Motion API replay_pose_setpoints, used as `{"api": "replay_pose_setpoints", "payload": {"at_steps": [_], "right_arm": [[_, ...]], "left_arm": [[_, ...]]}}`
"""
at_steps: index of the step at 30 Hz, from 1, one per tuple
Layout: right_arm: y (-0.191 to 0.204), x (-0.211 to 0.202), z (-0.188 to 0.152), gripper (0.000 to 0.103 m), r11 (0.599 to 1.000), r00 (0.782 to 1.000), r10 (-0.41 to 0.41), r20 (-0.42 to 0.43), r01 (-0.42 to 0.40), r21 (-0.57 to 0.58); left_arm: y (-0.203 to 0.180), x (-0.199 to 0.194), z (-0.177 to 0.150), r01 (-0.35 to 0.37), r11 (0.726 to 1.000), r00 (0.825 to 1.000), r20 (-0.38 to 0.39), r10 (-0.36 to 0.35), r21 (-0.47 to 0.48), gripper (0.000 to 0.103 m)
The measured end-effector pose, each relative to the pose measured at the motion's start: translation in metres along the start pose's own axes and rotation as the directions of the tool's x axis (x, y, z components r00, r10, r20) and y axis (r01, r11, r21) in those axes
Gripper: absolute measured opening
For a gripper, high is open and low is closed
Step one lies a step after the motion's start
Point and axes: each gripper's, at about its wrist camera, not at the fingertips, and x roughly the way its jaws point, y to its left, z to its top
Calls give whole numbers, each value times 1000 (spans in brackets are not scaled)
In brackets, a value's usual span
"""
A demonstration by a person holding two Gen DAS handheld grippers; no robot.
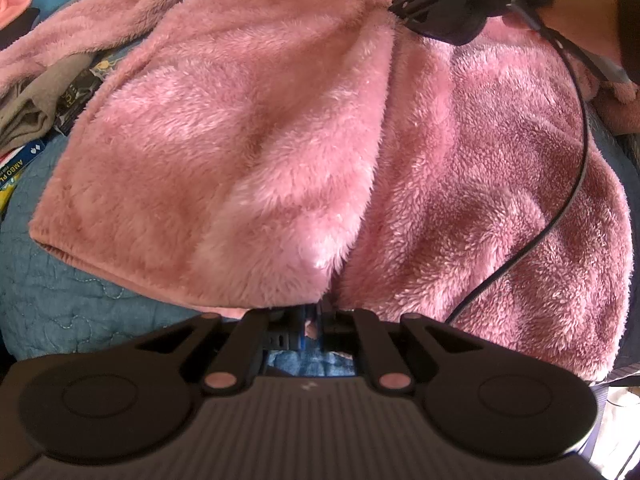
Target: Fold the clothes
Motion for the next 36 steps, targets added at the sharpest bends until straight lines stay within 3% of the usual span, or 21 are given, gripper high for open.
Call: {"api": "replay_pose_setpoints", "payload": {"at_steps": [3, 5, 7, 15, 31, 36], "right_arm": [[-1, 2, 1, 5, 1000, 1000, -22, 0, 22, 5], [-10, -2, 1, 3, 998, 1000, 15, 21, -16, 66], [-17, -6, 0, 2, 993, 998, 44, 38, -48, 110], [-20, -21, -12, 4, 986, 991, 128, 51, -132, 98], [-2, -21, -14, 8, 991, 997, 73, 12, -74, 109], [-1, -19, -13, 3, 994, 999, 49, -12, -48, 101]], "left_arm": [[2, -4, 2, 0, 1000, 1000, 0, 0, 1, 5], [-44, 25, -18, 0, 1000, 1000, 0, 0, 0, 5], [-47, 25, -18, -1, 1000, 1000, -1, 1, 0, 5], [-47, 16, -17, -4, 1000, 1000, 0, 4, 1, 5], [-49, -1, -11, -5, 1000, 1000, 1, 5, -1, 5], [-50, -7, -9, -6, 1000, 1000, 1, 6, 0, 5]]}}
